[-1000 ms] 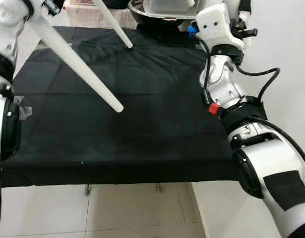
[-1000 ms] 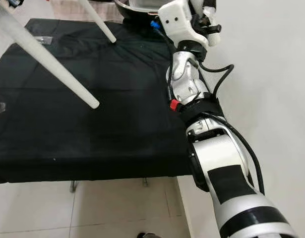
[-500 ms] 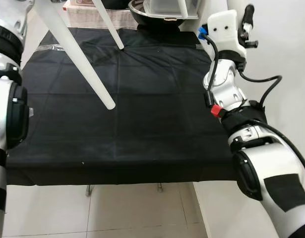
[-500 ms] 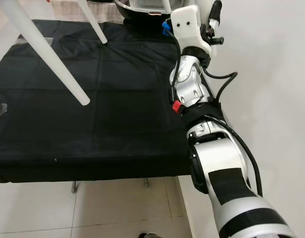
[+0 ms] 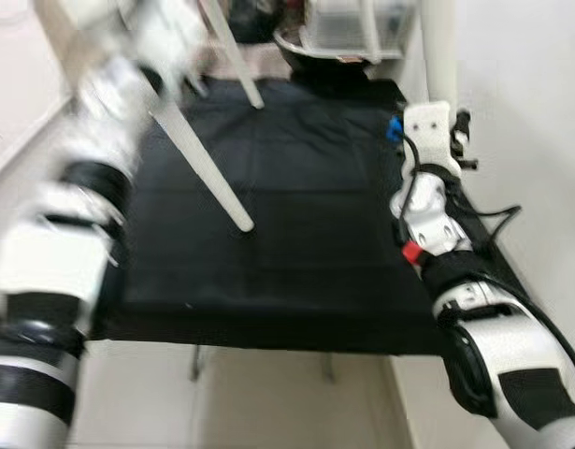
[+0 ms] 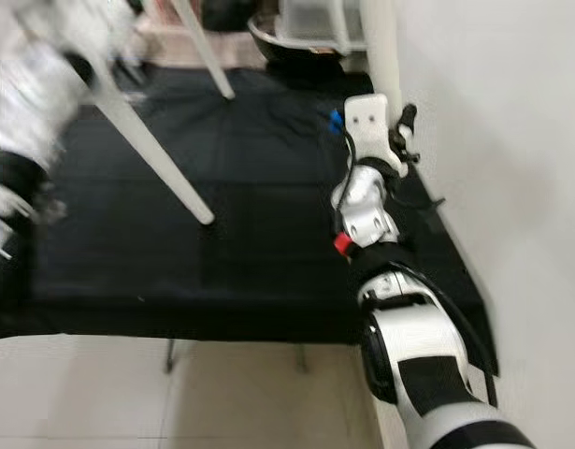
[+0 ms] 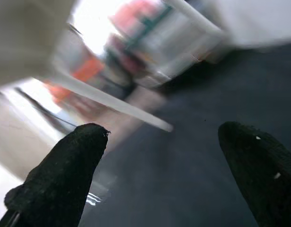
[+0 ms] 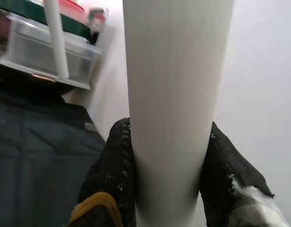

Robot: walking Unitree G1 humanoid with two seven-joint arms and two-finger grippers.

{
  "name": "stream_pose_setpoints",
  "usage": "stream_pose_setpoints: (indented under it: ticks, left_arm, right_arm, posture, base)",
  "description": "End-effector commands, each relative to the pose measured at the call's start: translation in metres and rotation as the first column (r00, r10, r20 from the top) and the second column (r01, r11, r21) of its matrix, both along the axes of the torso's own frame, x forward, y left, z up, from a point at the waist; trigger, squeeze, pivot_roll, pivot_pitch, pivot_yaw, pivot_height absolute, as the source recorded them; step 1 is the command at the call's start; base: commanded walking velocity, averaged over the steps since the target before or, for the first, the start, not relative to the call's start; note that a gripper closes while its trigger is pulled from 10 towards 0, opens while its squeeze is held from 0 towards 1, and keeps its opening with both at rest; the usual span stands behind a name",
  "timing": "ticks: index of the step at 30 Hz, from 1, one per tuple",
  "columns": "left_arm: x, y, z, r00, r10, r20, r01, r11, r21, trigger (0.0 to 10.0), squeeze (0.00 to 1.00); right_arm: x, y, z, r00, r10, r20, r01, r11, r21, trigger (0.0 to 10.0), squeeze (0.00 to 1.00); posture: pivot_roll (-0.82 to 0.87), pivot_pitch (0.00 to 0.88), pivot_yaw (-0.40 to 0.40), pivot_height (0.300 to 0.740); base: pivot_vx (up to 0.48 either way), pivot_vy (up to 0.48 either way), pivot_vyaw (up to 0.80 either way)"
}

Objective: Building children table

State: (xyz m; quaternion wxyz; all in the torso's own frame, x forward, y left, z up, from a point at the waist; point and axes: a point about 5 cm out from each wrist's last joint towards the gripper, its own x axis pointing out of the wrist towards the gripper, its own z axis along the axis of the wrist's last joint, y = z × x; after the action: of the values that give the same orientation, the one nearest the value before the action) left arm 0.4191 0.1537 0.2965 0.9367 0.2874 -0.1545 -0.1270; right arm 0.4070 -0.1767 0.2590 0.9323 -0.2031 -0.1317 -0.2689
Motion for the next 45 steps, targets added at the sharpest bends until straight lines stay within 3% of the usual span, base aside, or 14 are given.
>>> stream_pose_setpoints:
  ticks: [1, 3, 6, 16, 18, 20, 24, 28, 32, 33, 34, 42, 43, 45]
  left_arm:
    - [-0.005, -0.009, -0.008, 0.998, -0.054, 0.018, 0.054, 0.998, -0.009, 10.0, 0.0]
    - [-0.005, -0.009, -0.008, 0.998, -0.054, 0.018, 0.054, 0.998, -0.009, 10.0, 0.0]
    - [-0.017, -0.02, -0.043, 0.994, -0.113, -0.004, 0.113, 0.993, 0.018, 10.0, 0.0]
    - [-0.033, -0.023, -0.058, 0.989, -0.146, -0.024, 0.146, 0.989, -0.022, 10.0, 0.0]
    - [-0.038, -0.025, -0.064, 0.988, -0.148, -0.038, 0.147, 0.988, -0.04, 10.0, 0.0]
    - [-0.049, -0.028, -0.076, 0.988, -0.147, -0.056, 0.143, 0.988, -0.065, 10.0, 0.0]
    - [-0.052, -0.029, -0.08, 0.988, -0.142, -0.064, 0.137, 0.988, -0.077, 10.0, 0.0]
    - [-0.064, -0.029, -0.089, 0.988, -0.131, -0.085, 0.124, 0.989, -0.082, 10.0, 0.0]
    - [-0.068, -0.031, -0.091, 0.987, -0.128, -0.092, 0.121, 0.989, -0.085, 10.0, 0.0]
    - [-0.07, -0.031, -0.09, 0.987, -0.127, -0.098, 0.118, 0.989, -0.092, 10.0, 0.0]
    - [-0.071, -0.031, -0.091, 0.987, -0.121, -0.108, 0.111, 0.989, -0.1, 10.0, 0.0]
    - [-0.083, -0.034, -0.101, 0.982, -0.104, -0.159, 0.084, 0.989, -0.125, 10.0, 0.0]
    - [-0.087, -0.032, -0.106, 0.98, -0.097, -0.173, 0.076, 0.989, -0.125, 10.0, 0.0]
    - [-0.089, -0.03, -0.109, 0.979, -0.094, -0.182, 0.072, 0.99, -0.124, 10.0, 0.0]
  right_arm:
    - [-0.002, 0.0, -0.014, 0.999, -0.002, -0.05, 0.002, 1.0, 0.014, 0.0, 0.0]
    - [-0.002, 0.0, -0.014, 0.999, -0.002, -0.05, 0.002, 1.0, 0.014, 0.0, 0.0]
    - [-0.002, 0.0, -0.028, 0.994, 0.014, -0.104, -0.003, 0.994, 0.107, 0.0, 0.0]
    - [-0.006, -0.003, -0.066, 0.968, 0.016, -0.25, 0.031, 0.983, 0.184, 0.0, 0.0]
    - [-0.009, -0.003, -0.083, 0.949, 0.037, -0.313, 0.047, 0.965, 0.257, 0.0, 0.0]
    - [-0.016, -0.004, -0.112, 0.907, 0.09, -0.412, 0.109, 0.894, 0.434, 0.0, 0.0]
    - [-0.018, -0.004, -0.118, 0.897, 0.105, -0.43, 0.124, 0.873, 0.472, 0.0, 0.0]
    - [-0.022, 0.0, -0.132, 0.87, 0.148, -0.47, 0.162, 0.815, 0.556, 0.0, 0.0]
    - [-0.023, 0.0, -0.133, 0.865, 0.154, -0.478, 0.167, 0.809, 0.564, 0.0, 0.0]
    - [-0.021, 0.001, -0.131, 0.869, 0.162, -0.468, 0.147, 0.818, 0.557, 7.6, 0.0]
    - [-0.02, 0.0, -0.126, 0.879, 0.16, -0.449, 0.133, 0.822, 0.553, 10.0, 1.0]
    - [-0.015, 0.0, -0.107, 0.912, 0.167, -0.374, 0.065, 0.843, 0.533, 10.0, 1.0]
    - [-0.016, -0.002, -0.103, 0.922, 0.152, -0.357, 0.062, 0.851, 0.522, 10.0, 0.0]
    - [-0.017, -0.003, -0.101, 0.928, 0.142, -0.345, 0.061, 0.855, 0.515, 10.0, 0.0]
  posture:
    - [0.14, 0.022, -0.035, 0.74]
    - [0.14, 0.022, -0.035, 0.74]
    - [0.14, 0.017, -0.034, 0.74]
    - [0.15, 0.028, -0.04, 0.74]
    - [0.15, 0.036, -0.041, 0.74]
    - [0.16, 0.046, -0.045, 0.74]
    - [0.16, 0.046, -0.045, 0.74]
    - [0.16, 0.056, -0.043, 0.74]
    - [0.16, 0.055, -0.047, 0.74]
    - [0.16, 0.057, -0.048, 0.74]
    - [0.16, 0.054, -0.047, 0.74]
    - [0.15, 0.046, -0.051, 0.74]
    - [0.14, 0.044, -0.051, 0.74]
    - [0.14, 0.044, -0.051, 0.74]
  base:
    - [0.0, 0.0, 0.0]
    - [0.0, 0.0, 0.0]
    - [0.0, 0.0, 0.0]
    - [0.0, 0.0, 0.0]
    - [0.0, 0.0, 0.0]
    - [0.0, 0.0, 0.0]
    - [0.0, 0.0, 0.0]
    - [0.0, 0.0, 0.0]
    - [0.0, 0.0, 0.0]
    - [0.0, 0.0, 0.0]
    - [0.0, 0.0, 0.0]
    - [0.0, 0.0, 0.0]
    - [0.0, 0.0, 0.0]
    - [0.0, 0.0, 0.0]
